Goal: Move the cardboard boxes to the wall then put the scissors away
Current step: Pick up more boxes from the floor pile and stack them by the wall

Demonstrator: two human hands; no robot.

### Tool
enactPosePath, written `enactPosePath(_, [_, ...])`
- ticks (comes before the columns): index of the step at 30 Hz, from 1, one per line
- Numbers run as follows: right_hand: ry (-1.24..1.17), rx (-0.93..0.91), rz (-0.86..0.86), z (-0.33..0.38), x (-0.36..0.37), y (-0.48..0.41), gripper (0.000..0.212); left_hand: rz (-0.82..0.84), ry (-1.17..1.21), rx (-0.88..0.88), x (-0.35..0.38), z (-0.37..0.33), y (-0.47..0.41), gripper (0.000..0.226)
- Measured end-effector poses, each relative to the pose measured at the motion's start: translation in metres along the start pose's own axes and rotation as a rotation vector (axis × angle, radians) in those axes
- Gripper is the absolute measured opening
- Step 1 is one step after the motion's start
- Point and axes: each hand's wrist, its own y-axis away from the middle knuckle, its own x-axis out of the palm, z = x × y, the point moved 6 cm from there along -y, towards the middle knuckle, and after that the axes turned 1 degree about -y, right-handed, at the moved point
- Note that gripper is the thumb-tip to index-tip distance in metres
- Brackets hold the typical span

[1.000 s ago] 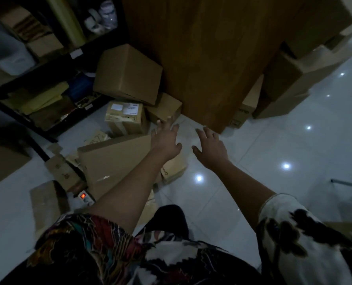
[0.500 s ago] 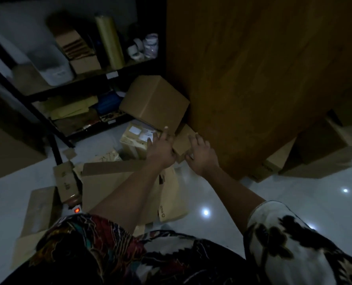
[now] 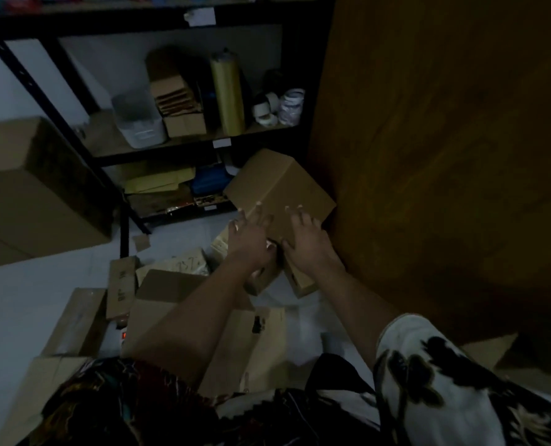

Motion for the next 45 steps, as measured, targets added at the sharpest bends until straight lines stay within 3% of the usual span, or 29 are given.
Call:
enactPosePath(17, [-0.006,-0.225,0.220,-0.087,-0.014,-0.132,0.077,-0.032,0.085,-0.288,-0.008,-0.063,-0.122,0.075])
enactPosePath(23, [-0.069,-0.176,0.251,-0.111,-0.011,-0.153,0.079,-0.005,0.073,-0.328,0.003,-0.075,-0.129,0.076])
enactPosePath(38, [-0.113,0.000,0.292,-0.174,0.052,-0.189,0.075,0.152,0.011,-0.212,0.061,-0.063,-0.205,0.082])
enactPosePath(45, [-0.016,-0.031,0.336,-0.184,0.090,-0.291,0.075,0.206,-0.103,-0.195,0.083,-0.026,-0.317,0.087])
